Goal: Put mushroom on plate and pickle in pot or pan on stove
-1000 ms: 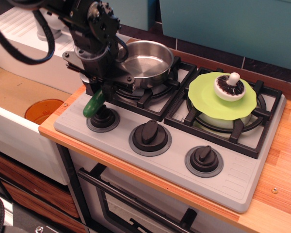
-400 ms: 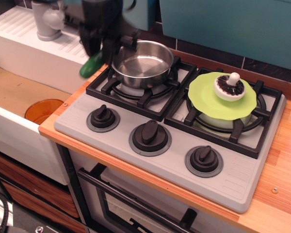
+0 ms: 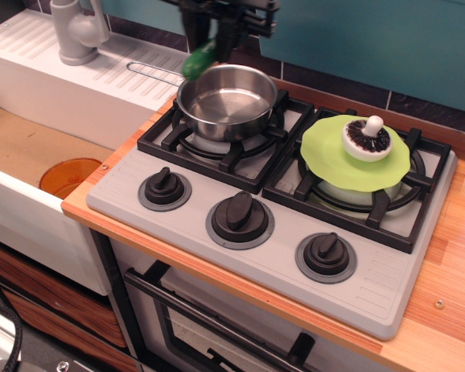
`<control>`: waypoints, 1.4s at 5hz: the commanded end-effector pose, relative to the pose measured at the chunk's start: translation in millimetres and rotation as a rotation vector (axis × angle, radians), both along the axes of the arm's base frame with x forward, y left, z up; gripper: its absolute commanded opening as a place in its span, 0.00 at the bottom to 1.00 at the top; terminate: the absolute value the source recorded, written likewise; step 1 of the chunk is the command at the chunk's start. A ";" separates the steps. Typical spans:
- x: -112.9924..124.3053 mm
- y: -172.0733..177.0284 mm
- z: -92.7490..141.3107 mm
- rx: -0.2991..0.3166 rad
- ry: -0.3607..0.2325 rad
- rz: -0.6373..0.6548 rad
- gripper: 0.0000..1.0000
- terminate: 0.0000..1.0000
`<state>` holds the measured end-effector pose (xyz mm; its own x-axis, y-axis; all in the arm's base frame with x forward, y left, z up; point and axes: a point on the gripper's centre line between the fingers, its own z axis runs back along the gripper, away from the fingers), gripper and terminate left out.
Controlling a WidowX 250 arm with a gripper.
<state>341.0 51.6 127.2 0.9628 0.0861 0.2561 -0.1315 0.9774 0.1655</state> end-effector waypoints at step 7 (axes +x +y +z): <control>24.1 -22.0 19.4 -0.013 -0.030 -0.041 1.00 0.00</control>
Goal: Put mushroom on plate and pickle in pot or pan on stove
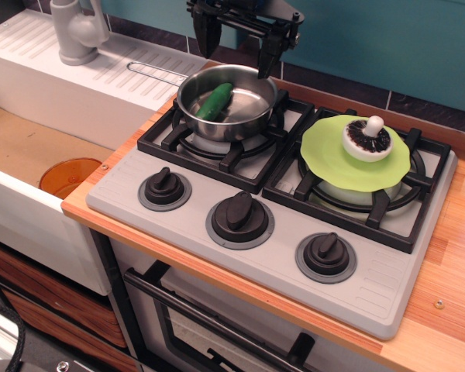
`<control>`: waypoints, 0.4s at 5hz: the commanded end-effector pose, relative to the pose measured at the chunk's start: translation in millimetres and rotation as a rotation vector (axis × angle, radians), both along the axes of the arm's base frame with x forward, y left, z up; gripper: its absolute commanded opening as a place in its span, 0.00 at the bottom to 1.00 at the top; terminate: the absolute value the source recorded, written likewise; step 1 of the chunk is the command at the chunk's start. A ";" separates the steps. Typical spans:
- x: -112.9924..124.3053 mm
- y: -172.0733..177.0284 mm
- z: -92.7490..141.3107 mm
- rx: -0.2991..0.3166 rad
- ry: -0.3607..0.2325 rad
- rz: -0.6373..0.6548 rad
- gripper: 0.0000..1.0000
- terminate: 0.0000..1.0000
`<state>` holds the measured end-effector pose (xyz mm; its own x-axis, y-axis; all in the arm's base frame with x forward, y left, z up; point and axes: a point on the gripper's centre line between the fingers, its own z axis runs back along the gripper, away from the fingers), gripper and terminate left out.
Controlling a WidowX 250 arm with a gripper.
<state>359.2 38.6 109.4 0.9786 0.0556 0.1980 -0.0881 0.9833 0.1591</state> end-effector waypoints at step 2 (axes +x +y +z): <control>-20.7 4.2 49.7 -0.008 -0.067 -0.039 1.00 0.00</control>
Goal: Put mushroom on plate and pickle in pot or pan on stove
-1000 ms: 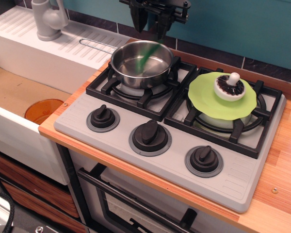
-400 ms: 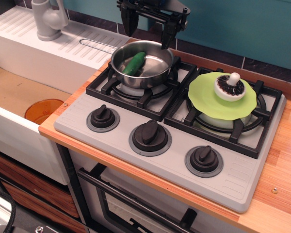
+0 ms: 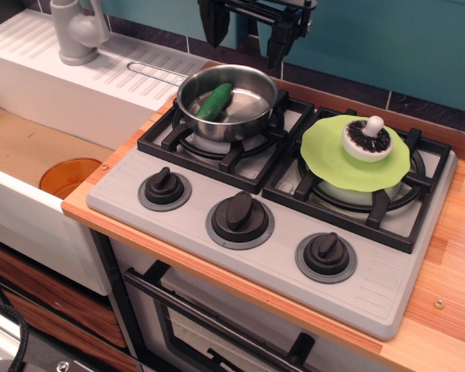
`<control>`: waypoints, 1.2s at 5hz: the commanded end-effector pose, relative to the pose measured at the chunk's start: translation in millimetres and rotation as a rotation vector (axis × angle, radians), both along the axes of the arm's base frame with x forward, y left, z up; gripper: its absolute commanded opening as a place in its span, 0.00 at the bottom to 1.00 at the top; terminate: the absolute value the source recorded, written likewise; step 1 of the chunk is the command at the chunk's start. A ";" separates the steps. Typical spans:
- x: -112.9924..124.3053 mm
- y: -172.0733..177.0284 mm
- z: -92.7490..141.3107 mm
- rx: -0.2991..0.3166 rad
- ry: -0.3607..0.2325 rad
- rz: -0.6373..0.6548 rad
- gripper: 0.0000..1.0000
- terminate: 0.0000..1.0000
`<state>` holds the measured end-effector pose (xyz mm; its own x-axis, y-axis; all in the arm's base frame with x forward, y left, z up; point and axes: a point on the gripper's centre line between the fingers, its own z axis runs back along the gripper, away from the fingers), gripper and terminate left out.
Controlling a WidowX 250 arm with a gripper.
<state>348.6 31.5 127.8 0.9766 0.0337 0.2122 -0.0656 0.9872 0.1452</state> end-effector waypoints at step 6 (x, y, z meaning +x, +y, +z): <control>-67.3 -43.6 16.7 -0.023 -0.095 0.102 1.00 1.00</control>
